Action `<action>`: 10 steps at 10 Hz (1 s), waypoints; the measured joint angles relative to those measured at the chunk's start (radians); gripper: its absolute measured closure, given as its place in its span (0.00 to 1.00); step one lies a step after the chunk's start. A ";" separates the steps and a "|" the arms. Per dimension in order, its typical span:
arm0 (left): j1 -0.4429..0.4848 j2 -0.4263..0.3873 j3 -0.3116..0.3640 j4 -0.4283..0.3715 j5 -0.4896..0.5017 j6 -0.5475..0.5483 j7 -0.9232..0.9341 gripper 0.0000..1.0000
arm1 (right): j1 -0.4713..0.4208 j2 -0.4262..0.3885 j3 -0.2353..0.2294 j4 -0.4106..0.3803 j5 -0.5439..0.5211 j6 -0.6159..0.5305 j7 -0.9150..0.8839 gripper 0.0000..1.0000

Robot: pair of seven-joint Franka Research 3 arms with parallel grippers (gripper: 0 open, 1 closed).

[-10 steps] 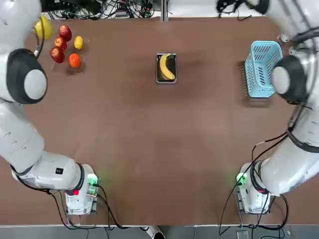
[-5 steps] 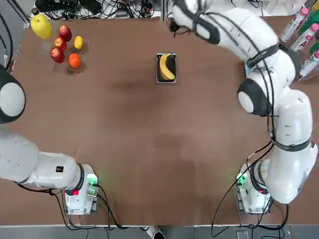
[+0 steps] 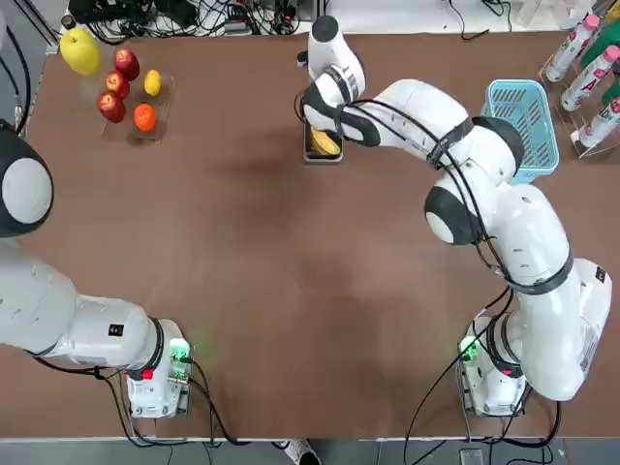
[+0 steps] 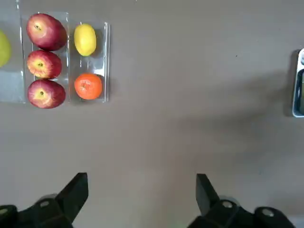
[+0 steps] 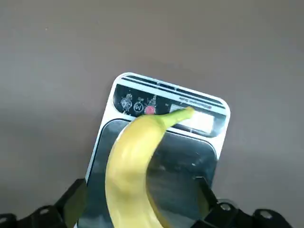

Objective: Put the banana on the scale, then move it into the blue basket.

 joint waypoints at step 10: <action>0.017 -0.002 0.005 0.015 0.000 -0.008 0.001 0.00 | 0.031 0.067 -0.006 0.002 0.001 0.082 0.042 0.29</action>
